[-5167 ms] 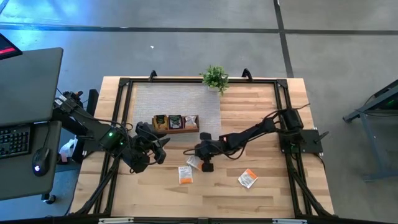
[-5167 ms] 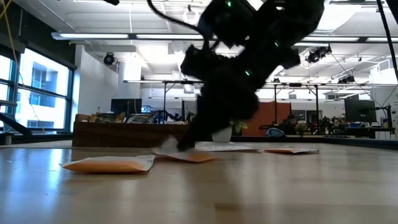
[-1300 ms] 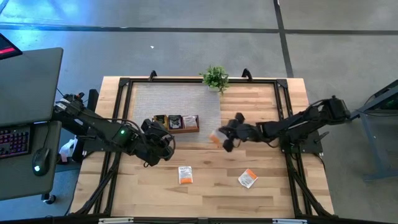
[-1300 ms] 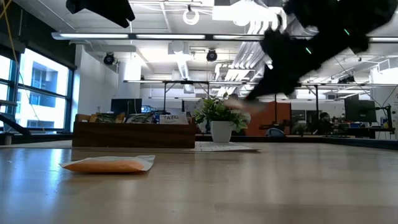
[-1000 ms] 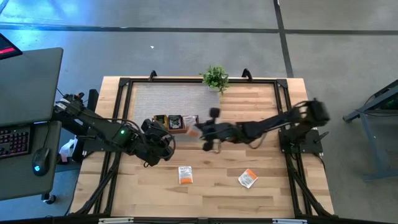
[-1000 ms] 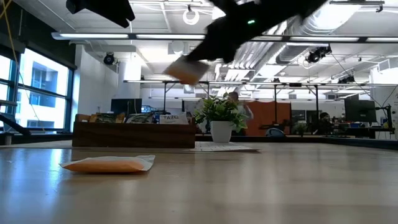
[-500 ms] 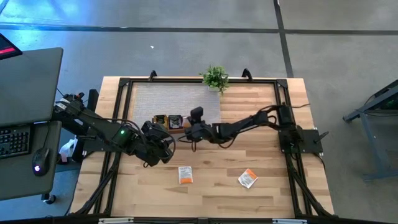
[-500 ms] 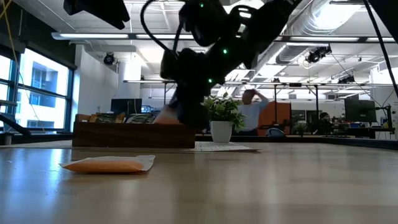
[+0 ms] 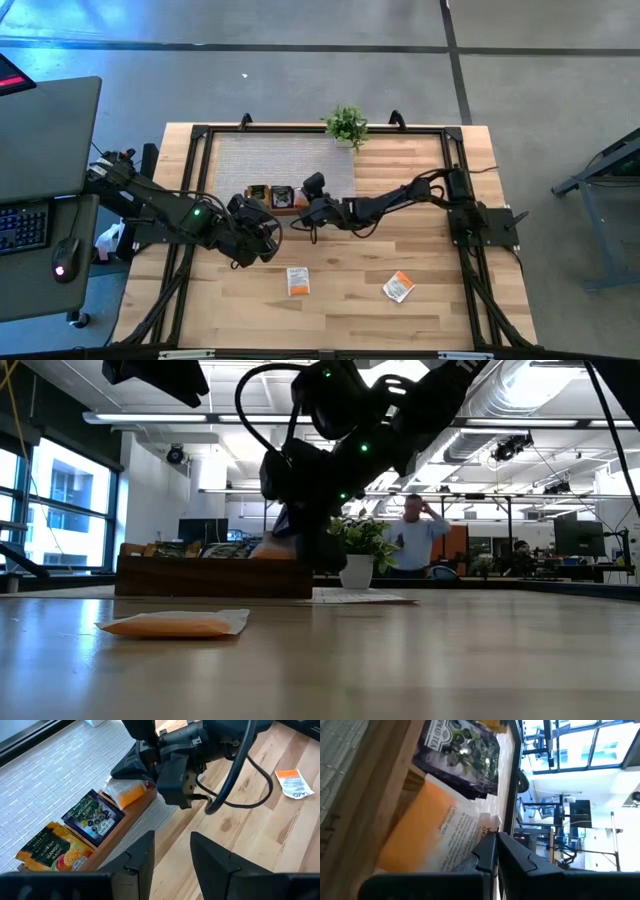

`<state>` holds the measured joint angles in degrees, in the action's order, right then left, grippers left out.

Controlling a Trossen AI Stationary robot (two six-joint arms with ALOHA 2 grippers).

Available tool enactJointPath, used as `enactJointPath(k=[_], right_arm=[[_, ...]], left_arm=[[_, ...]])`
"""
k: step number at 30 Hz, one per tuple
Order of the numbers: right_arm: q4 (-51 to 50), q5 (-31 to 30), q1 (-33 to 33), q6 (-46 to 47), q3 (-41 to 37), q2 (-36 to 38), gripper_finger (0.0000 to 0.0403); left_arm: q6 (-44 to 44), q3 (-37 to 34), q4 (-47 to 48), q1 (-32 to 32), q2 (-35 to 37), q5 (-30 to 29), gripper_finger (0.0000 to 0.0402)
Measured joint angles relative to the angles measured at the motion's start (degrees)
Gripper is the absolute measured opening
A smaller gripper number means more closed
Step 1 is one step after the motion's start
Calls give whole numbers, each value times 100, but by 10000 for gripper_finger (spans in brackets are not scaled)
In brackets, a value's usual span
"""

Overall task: Pick & Place Tea
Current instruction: Put the orange tea bag into the right section of the wooden organizer

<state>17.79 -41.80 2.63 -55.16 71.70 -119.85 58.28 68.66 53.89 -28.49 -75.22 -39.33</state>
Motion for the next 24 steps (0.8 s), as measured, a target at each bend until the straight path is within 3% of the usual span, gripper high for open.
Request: enactJointPath(k=[13, 16, 21, 24], right_arm=[[-53, -140, 2, -578, 0, -2, 8], [-118, 280, 2, -512, 0, -2, 11], [-135, 1484, 4, -67, 0, -2, 12], [-73, 1409, 4, 240, 0, -2, 16]], left_arm=[[0, 0, 4, 0, 0, -21, 124], [0, 0, 4, 0, 0, -26, 124], [2, 0, 4, 0, 0, -26, 124], [2, 0, 2, 0, 0, -31, 124]])
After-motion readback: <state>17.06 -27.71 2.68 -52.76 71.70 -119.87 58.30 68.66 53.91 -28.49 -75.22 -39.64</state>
